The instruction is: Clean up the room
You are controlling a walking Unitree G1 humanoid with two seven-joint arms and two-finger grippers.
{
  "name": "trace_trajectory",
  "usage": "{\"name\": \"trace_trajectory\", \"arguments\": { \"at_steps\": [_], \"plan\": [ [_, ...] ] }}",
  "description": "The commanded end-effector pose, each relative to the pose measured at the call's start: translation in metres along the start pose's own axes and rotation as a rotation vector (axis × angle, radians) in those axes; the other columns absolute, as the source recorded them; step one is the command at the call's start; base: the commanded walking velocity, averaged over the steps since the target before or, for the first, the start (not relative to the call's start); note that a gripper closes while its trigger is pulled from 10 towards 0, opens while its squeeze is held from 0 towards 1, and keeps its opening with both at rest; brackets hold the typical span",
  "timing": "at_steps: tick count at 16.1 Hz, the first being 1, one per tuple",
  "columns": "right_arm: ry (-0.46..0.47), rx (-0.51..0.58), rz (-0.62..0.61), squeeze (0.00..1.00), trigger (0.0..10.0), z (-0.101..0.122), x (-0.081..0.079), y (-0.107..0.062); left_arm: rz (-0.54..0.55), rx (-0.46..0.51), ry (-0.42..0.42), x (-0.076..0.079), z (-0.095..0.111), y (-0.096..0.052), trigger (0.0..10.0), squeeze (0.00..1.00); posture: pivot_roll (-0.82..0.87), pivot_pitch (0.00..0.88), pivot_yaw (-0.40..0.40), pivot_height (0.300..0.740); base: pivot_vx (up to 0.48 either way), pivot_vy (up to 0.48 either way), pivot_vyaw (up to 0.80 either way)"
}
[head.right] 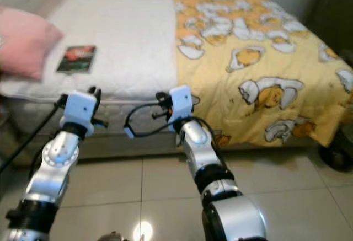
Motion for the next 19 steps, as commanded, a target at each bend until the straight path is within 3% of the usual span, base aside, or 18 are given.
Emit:
{"name": "trace_trajectory", "arguments": {
  "at_steps": [1, 4, 7, 14, 19],
  "plan": [
    [-0.016, 0.001, 0.027, 0.00, 10.0, 0.004, -0.004, 0.004, 0.021, -0.012, 0.023, -0.006, 0.000, -0.002, 10.0, 0.00, 0.19, 0.000, -0.039, 0.740, 0.000, 0.000, 0.00],
    [-0.020, -0.004, 0.048, 0.00, 10.0, 0.004, -0.010, 0.007, -0.011, -0.022, 0.101, -0.001, 0.000, 0.000, 10.0, 0.00, 0.20, 0.000, -0.050, 0.740, 0.000, -0.255, 0.67],
    [-0.020, -0.016, 0.049, 0.00, 10.0, 0.000, -0.010, 0.005, -0.005, -0.048, 0.103, 0.003, -0.002, 0.003, 10.0, 0.00, 0.18, 0.000, -0.069, 0.740, 0.000, -0.475, 0.67],
    [-0.027, -0.067, -0.004, 0.00, 10.0, -0.015, 0.007, -0.007, -0.044, -0.097, 0.142, 0.015, -0.005, 0.017, 10.0, 0.00, 0.13, 0.000, -0.071, 0.740, 0.000, -0.472, 0.59],
    [-0.039, -0.072, -0.056, 0.00, 10.0, -0.016, 0.024, -0.015, -0.027, -0.148, 0.070, 0.020, -0.012, 0.020, 10.0, 0.00, 0.11, 0.000, -0.073, 0.740, 0.000, -0.472, 0.57]
  ]
}}
Point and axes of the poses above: a point about 5 cm out from each wrist's last joint towards the gripper, its own y axis pointing out of the wrist towards the gripper, its own z axis along the axis of the wrist's last joint, x = y × z, the point moved 5 cm from there along y, pointing out of the wrist towards the gripper, and after that the axes turned 12 degrees about y, right-handed, at the moved point
